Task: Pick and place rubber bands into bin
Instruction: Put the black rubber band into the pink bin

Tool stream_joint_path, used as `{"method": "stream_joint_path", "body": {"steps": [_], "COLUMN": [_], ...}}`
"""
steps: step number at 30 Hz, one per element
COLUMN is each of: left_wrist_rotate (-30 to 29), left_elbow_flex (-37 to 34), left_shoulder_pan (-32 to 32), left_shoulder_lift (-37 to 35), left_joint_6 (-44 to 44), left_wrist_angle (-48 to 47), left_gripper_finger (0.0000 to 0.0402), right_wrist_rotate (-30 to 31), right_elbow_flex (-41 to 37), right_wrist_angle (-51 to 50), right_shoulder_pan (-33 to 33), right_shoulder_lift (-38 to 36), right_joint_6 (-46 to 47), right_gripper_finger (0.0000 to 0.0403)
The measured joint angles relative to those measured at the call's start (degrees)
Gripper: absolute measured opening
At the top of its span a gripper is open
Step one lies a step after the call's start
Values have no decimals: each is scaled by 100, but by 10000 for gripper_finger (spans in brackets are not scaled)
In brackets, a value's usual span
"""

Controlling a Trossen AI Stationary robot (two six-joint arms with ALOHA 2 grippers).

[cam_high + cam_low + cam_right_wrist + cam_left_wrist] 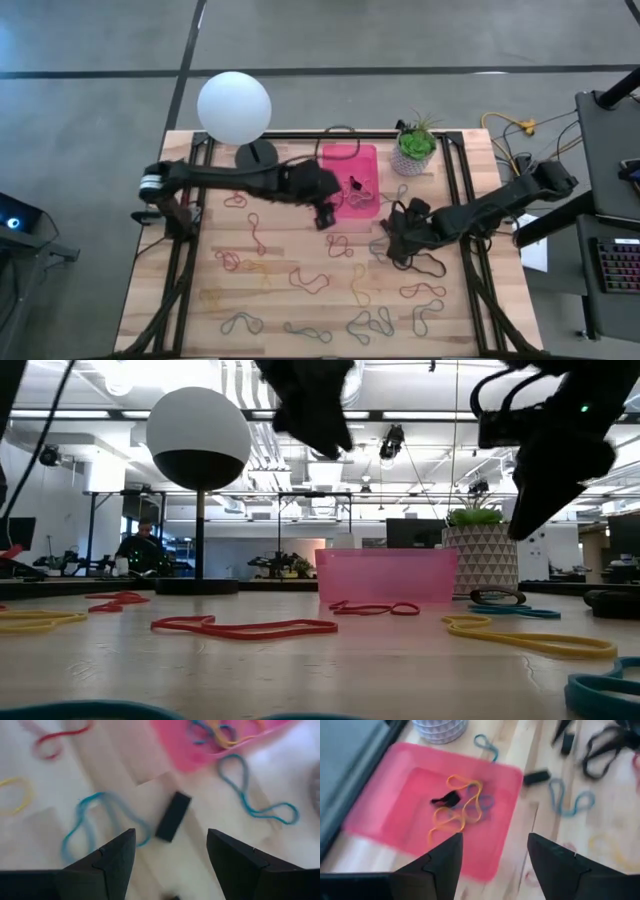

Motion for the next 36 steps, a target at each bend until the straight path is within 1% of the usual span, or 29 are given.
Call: {"method": "stream_joint_path", "body": {"steps": [2,4,6,8,10,11,14,17,20,23,26,29,32,36], "left_wrist_rotate": [-213,-218,-213,-124,-47,-34,32,199,240,246,248,252,255,249], "left_elbow_flex": [-183,-439,-731,-1047,-1362,-1528,-2070,-2525,-2910,-3215,-3391,-3530,-3651,-3672], "left_shoulder_pan": [-210,-349,-422,-459,-464,-465,-480,-480,-492,-493,-505,-511,-509,-509], "left_shoulder_lift": [-280,-536,-773,-994,-1269,-1428,-1865,-2279,-2707,-3040,-3342,-3598,-3794,-3895], "left_joint_6": [-85,-389,-789,-1304,-1732,-1890,-2208,-2366,-2377,-2387,-2477,-2553,-2812,-2924], "left_wrist_angle": [-81,-151,-160,-202,-257,-234,-210,-173,-87,-85,-98,-59,-74,-85], "left_gripper_finger": [208,208,208,208,208,208,208,208,208,208,208,208,208,208], "right_wrist_rotate": [269,369,328,-66,-773,-998,-1347,-1847,-2041,-2047,-1889,-1784,-1722,-1701], "right_elbow_flex": [0,-2,-34,-49,-79,-95,-92,-58,2,35,35,142,333,527], "right_wrist_angle": [-5,2,16,21,63,48,116,174,164,135,153,265,334,300], "right_shoulder_pan": [2,-4,-74,-291,-589,-724,-1013,-1279,-1350,-1340,-1353,-1343,-1344,-1345], "right_shoulder_lift": [111,195,236,215,111,71,-49,-91,29,294,687,1077,1435,1874], "right_joint_6": [232,399,695,1440,2310,2626,3144,3085,2554,2129,1821,1773,1713,1569], "right_gripper_finger": [231,231,231,231,231,231,231,231,231,231,231,231,231,231]}}
